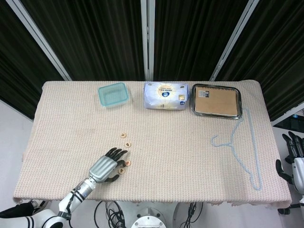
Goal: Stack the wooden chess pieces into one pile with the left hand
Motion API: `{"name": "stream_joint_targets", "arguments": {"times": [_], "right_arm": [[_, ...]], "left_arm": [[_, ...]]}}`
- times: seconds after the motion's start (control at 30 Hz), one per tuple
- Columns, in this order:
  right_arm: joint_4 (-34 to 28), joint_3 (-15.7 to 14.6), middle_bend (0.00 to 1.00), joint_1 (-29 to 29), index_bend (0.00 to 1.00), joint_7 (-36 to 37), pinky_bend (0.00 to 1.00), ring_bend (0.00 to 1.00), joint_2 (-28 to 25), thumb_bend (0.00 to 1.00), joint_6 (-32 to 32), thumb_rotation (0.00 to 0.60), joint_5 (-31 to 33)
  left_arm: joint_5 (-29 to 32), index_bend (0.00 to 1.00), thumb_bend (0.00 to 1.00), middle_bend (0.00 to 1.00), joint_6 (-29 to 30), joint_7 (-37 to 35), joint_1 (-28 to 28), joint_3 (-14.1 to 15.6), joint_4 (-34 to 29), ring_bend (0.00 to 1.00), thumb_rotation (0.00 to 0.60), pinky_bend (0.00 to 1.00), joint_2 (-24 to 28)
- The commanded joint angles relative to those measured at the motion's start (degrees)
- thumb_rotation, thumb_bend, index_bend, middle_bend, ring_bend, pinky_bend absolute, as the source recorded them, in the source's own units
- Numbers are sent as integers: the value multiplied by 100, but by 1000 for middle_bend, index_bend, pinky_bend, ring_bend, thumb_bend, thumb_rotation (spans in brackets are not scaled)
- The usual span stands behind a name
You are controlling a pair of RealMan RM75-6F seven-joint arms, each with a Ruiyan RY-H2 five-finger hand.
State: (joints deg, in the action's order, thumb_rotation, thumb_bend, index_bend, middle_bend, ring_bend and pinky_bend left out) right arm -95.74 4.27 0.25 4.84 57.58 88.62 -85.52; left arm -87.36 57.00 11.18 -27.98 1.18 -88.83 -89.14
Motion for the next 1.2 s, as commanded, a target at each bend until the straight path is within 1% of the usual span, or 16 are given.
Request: {"name": "stream_joint_targets", "arguments": {"times": [0.03,0.27,0.5,1.2], "right_arm": [[0,-1,0,3,0,0,0,0,-2,432,-7,600,-1],[-1,-4,0,-13,0,19,0,0,-5,432,19,600,-15],[-2,-5,0,-6,0,5,0,0,-4,431,-2,600,-13],[5,-1,0,-2,0,17,0,0,-7,432,-17,600,-10]], "left_arm": [[23,398,322,44,18,6,-6,5,13,0,600,0,-6],[77,440,322,44,43,-21,-22,33,53,0,600,0,-29],[75,462,323,46,91,-65,-43,50,77,0,600,0,-55],[162,479,327,47,175,-225,-62,81,-2,0,600,0,27]]}}
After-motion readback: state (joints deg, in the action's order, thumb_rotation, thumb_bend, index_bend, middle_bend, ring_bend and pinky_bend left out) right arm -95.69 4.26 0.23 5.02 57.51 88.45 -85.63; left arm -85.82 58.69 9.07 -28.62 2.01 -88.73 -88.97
